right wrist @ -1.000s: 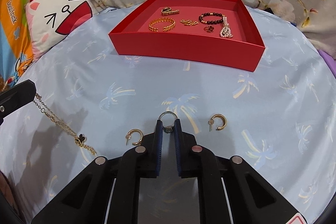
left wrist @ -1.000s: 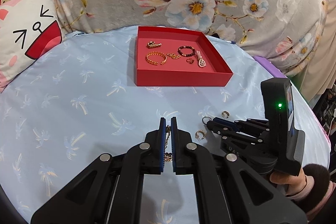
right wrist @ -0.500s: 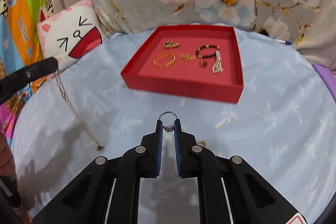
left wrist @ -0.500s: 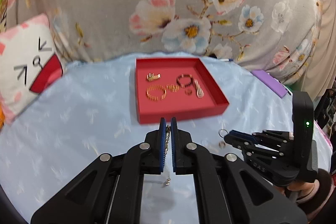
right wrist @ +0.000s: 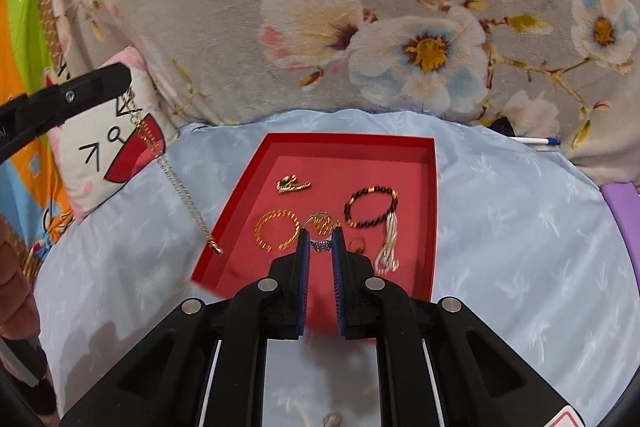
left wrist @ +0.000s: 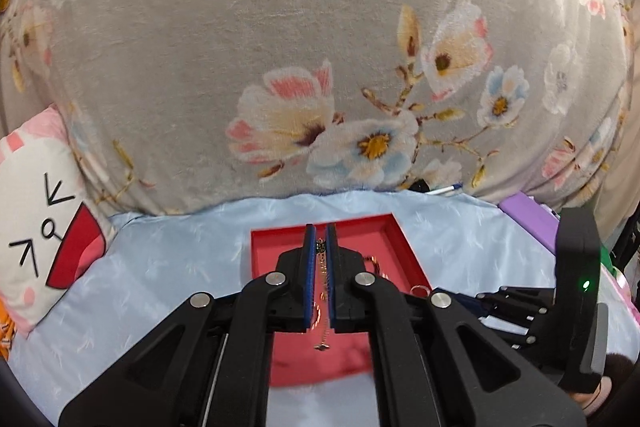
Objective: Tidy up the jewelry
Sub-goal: 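Carry the chain bracelet and silver ring over the red box and release both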
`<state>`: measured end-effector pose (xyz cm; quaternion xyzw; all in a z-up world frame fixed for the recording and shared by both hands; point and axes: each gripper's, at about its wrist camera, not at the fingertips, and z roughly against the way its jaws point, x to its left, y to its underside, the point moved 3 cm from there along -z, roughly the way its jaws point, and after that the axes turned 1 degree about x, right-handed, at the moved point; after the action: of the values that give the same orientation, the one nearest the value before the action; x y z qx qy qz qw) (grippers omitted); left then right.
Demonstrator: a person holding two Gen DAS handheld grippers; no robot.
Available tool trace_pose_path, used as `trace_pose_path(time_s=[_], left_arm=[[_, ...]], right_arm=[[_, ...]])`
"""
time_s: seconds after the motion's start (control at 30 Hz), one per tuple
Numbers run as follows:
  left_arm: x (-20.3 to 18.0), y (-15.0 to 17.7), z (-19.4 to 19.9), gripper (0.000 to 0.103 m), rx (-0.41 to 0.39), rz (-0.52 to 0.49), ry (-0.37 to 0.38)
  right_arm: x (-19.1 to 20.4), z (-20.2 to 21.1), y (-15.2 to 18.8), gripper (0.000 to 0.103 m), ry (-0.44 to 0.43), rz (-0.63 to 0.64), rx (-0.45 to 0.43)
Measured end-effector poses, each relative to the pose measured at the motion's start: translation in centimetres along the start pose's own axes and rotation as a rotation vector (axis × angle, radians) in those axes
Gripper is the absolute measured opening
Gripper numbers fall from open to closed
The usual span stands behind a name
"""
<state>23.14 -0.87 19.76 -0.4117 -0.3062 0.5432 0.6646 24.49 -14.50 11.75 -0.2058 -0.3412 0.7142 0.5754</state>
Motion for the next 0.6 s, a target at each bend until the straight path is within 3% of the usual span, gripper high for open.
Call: trace_pose_path(time_s=[0.23,0.4,0.6], left_arm=[[-0.4,-2.2,-8.6,0.004,0.018,-0.022,-0.038],[-1.0,-1.5,-14.7,0.004,0.074,-0.042,-0.05],[-0.9,-0.3,-18.8,0.005,0.115,-0.031,-0.066]], right_arm=[[-2.3,-6.2,-2.7,0.01,0.024,-0.021,0.04],[-3.2,-9.6,-3.3,0.01,0.027,-0.03,0.078],[-4.0,-11.8,-4.1,0.01,0.038,-0.034,0.092]])
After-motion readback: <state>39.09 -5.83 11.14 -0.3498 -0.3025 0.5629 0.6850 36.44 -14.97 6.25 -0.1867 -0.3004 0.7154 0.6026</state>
